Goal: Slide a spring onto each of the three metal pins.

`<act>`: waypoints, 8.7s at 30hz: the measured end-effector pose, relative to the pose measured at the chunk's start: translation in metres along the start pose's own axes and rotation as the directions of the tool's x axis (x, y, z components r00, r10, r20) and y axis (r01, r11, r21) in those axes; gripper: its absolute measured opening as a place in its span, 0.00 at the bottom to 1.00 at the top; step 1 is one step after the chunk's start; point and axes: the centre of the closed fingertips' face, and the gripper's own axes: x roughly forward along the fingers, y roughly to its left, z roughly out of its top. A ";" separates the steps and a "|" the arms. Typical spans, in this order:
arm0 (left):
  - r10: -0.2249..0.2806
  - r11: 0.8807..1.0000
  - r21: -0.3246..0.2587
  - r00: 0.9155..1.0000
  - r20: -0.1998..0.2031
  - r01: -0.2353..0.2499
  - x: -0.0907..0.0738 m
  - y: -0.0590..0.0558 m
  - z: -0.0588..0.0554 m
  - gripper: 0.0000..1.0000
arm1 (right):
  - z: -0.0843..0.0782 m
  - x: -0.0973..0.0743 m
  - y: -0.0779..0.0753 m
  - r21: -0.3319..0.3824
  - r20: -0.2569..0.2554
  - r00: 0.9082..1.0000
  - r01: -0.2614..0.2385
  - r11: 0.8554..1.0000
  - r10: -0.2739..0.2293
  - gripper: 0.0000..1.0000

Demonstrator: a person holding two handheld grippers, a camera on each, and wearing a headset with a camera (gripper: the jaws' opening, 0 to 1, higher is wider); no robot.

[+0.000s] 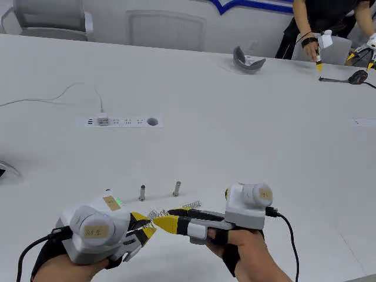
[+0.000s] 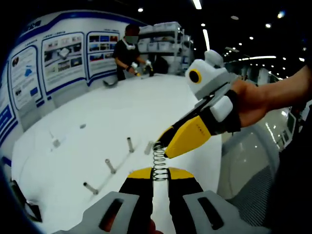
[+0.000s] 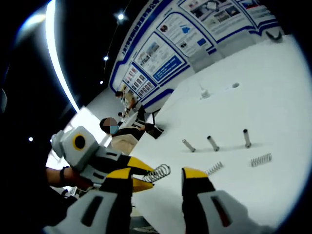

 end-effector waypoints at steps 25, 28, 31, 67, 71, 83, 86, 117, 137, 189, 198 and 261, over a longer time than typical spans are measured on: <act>-0.012 0.999 0.053 1.000 -0.007 0.012 -0.002 0.015 0.016 0.10 | 0.031 0.008 0.019 -0.038 0.014 0.997 -0.075 0.996 0.076 0.16; -0.006 0.999 0.052 1.000 -0.006 0.006 -0.004 0.021 0.018 0.10 | 0.035 0.012 0.023 -0.072 -0.010 0.996 -0.085 0.994 0.084 0.16; -0.003 0.999 0.047 1.000 -0.002 0.003 -0.006 0.024 0.018 0.10 | 0.037 0.015 0.026 -0.119 -0.052 0.995 -0.089 0.989 0.083 0.15; -0.086 0.992 0.094 0.996 -0.018 0.088 -0.005 0.020 0.018 0.10 | 0.013 0.029 0.039 -0.581 -0.582 0.812 -0.381 0.719 -0.040 0.14; -0.096 0.990 0.098 0.995 -0.015 0.097 -0.008 0.019 0.017 0.10 | 0.007 0.028 0.038 -0.599 -0.638 0.766 -0.436 0.671 -0.072 0.14; -0.078 0.994 0.075 0.997 -0.023 0.080 -0.016 0.023 0.009 0.10 | 0.001 0.038 0.041 -0.607 -0.678 0.731 -0.497 0.620 -0.078 0.12; -0.075 0.997 0.026 0.997 0.008 0.075 -0.020 0.026 0.010 0.10 | 0.003 0.041 0.044 -0.605 -0.674 0.736 -0.499 0.621 -0.066 0.12; 0.200 0.958 -0.207 0.980 -0.001 -0.196 -0.086 0.080 -0.048 0.33 | 0.023 0.074 0.005 -0.669 -0.620 0.767 -0.407 0.623 -0.164 0.12; 0.291 0.906 -0.312 0.956 -0.034 -0.287 -0.109 0.096 -0.074 0.49 | 0.020 0.107 -0.014 -0.683 -0.632 0.743 -0.400 0.611 -0.220 0.12; 0.297 0.864 -0.399 0.951 -0.085 -0.306 -0.119 0.085 -0.097 0.59 | 0.004 0.176 -0.056 -0.737 -0.629 0.714 -0.422 0.529 -0.308 0.12; 0.299 0.865 -0.396 0.951 -0.084 -0.307 -0.119 0.086 -0.096 0.60 | -0.003 0.182 -0.059 -0.731 -0.641 0.701 -0.434 0.527 -0.312 0.12; 0.305 0.870 -0.391 0.951 -0.048 -0.299 -0.120 0.094 -0.078 0.63 | -0.025 0.183 -0.074 -0.678 -0.661 0.693 -0.386 0.626 -0.288 0.42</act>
